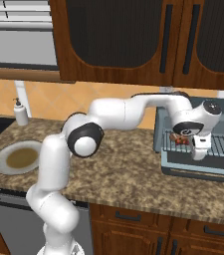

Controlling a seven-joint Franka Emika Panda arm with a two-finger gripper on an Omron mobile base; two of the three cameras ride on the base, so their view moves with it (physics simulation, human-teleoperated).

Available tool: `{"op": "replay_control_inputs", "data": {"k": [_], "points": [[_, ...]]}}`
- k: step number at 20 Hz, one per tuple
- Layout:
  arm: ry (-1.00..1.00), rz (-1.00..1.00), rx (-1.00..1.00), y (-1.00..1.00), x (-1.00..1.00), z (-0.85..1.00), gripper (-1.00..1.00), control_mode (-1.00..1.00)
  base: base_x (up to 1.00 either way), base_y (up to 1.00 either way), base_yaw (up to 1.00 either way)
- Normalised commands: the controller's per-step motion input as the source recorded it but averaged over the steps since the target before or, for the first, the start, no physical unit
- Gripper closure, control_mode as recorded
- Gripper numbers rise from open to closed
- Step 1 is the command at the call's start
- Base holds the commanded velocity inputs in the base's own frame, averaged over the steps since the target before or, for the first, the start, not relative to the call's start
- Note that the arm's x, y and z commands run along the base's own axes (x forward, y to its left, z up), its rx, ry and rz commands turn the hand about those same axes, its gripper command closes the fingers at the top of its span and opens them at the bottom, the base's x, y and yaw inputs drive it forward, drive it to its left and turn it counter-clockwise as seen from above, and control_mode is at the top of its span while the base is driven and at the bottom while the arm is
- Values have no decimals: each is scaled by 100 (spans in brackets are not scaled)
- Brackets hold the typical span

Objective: Pick up the kebab skewer and baguette bread, and place them inside the toaster oven. Close the toaster oven door and start by setting the timer.

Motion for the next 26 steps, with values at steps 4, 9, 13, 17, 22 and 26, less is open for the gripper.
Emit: {"op": "replay_control_inputs", "data": {"k": [4,9,13,17,22,26], "points": [[0,33,-16,-4,-64,-3,-100,-100,0,0,0],[-9,32,-17,0,-67,-2,-100,-100,0,0,0],[-38,32,-16,0,-49,-3,-100,-100,0,0,0],[-49,33,-15,0,-25,-8,-100,-100,0,0,0],[-38,29,-14,0,-10,-4,-100,-100,0,0,0],[-12,17,-21,0,0,-8,-100,-100,0,0,0]]}}
